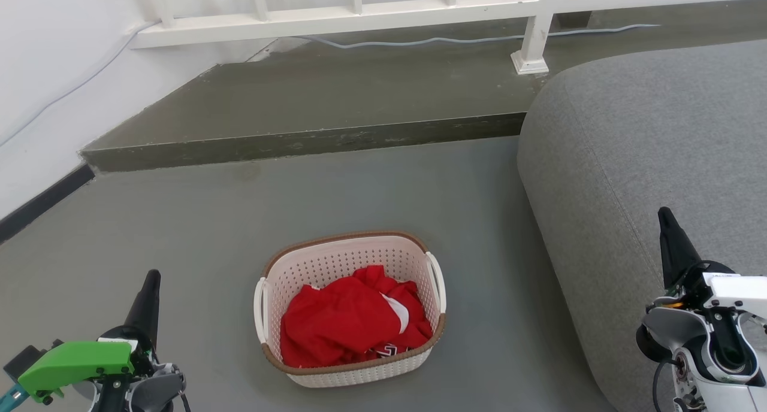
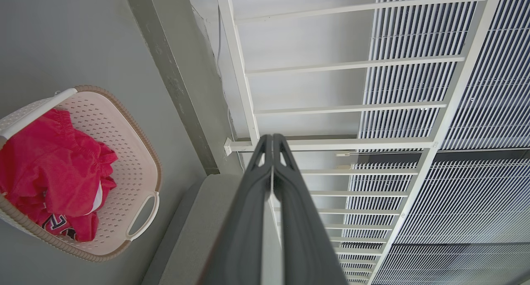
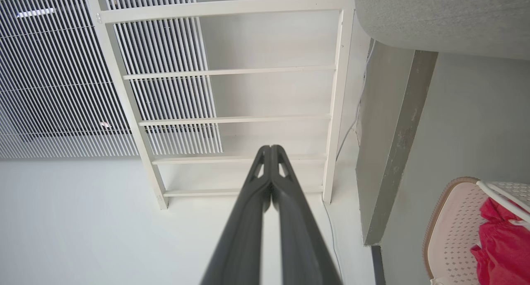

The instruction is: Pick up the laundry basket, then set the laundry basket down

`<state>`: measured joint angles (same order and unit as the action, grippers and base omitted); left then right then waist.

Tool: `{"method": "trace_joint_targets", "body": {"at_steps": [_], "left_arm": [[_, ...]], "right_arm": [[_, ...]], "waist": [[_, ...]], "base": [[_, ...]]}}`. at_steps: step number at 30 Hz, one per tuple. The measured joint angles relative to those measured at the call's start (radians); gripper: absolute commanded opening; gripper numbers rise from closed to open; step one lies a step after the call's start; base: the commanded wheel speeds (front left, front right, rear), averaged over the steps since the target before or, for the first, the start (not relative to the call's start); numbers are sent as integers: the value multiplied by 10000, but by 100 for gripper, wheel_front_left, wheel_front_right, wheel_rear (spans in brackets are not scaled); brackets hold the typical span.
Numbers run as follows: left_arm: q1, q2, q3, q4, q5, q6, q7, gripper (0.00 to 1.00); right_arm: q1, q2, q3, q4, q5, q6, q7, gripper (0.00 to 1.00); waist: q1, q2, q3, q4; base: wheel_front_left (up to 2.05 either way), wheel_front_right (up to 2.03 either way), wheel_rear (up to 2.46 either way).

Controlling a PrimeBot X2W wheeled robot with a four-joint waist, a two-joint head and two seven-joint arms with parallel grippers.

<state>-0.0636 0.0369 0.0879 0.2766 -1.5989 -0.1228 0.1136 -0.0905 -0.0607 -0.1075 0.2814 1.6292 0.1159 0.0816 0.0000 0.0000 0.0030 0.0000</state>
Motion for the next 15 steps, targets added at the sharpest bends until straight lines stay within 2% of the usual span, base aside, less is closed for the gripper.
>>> {"method": "trace_joint_targets", "body": {"at_steps": [15], "left_arm": [[0, 0, 0, -2, 0, 0, 0, 0]], "right_arm": [[1, 6, -6, -4, 0, 0, 31, 0]], "waist": [[0, 0, 0, 0]], "base": [[0, 0, 0]]}}
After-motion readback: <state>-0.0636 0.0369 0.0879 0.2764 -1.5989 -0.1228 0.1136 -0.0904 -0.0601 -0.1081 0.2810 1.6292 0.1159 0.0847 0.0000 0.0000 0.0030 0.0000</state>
